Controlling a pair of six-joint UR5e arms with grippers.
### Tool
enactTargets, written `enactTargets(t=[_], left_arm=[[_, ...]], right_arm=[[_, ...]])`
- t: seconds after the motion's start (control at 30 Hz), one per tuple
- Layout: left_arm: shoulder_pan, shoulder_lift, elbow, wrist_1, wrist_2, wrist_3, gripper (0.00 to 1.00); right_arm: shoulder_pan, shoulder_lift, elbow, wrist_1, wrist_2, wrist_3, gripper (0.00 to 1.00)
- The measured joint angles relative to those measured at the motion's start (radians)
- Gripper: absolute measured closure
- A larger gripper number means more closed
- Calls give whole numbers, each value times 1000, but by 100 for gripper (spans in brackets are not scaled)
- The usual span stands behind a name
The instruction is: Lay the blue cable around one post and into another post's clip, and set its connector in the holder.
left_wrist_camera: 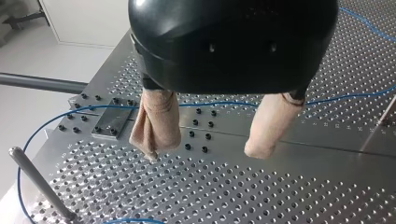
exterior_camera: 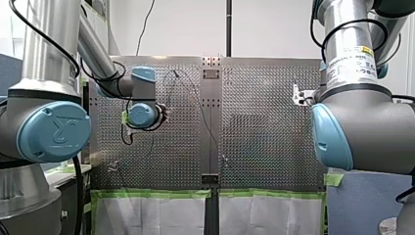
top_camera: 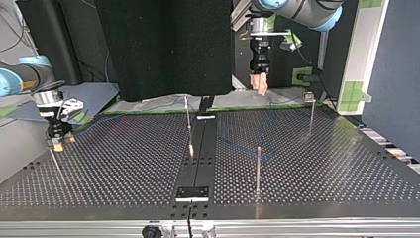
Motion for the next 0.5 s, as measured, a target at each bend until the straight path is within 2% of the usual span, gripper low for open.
enactTargets(t=[0.5], left_arm=[[2,0,0,0,0,0,0]], right_arm=[[10,0,0,10,-2,-1,0]])
